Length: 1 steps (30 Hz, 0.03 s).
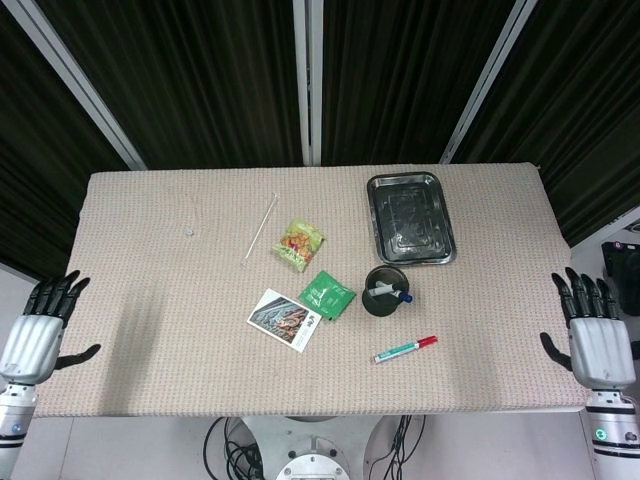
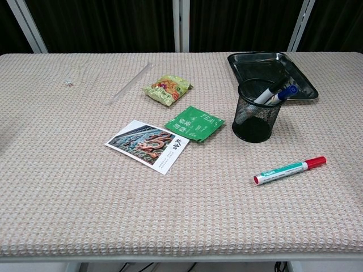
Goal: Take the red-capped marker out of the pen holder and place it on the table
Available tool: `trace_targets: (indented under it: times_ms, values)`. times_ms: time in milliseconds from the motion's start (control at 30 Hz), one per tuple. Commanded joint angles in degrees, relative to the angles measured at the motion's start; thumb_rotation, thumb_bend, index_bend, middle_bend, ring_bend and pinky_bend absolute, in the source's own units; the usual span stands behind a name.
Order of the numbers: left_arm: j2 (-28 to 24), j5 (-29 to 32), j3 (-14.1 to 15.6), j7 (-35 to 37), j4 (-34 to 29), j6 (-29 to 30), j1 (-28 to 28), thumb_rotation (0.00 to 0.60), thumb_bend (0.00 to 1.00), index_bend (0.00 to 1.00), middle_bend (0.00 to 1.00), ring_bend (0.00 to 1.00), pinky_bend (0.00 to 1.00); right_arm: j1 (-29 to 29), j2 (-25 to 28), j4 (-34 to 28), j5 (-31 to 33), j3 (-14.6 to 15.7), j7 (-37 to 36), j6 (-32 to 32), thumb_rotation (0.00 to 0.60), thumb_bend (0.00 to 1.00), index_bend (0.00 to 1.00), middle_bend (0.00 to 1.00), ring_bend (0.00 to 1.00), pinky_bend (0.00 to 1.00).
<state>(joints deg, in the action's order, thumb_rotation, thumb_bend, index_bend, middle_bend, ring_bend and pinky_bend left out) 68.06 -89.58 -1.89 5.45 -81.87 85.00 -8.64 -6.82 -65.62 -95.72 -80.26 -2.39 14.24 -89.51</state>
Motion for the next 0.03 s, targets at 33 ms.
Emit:
trace_targets:
  times_ms: [33]
  values:
    - [-0.2, -0.1, 0.0, -0.5, -0.4, 0.3, 0.1, 0.600, 0.10, 0.08, 0.00, 0.00, 0.00, 1.0, -0.9, 0.3, 2.2, -1.3, 3.4, -0.8, 0.600, 0.19, 0.00, 0.00, 0.00, 0.00]
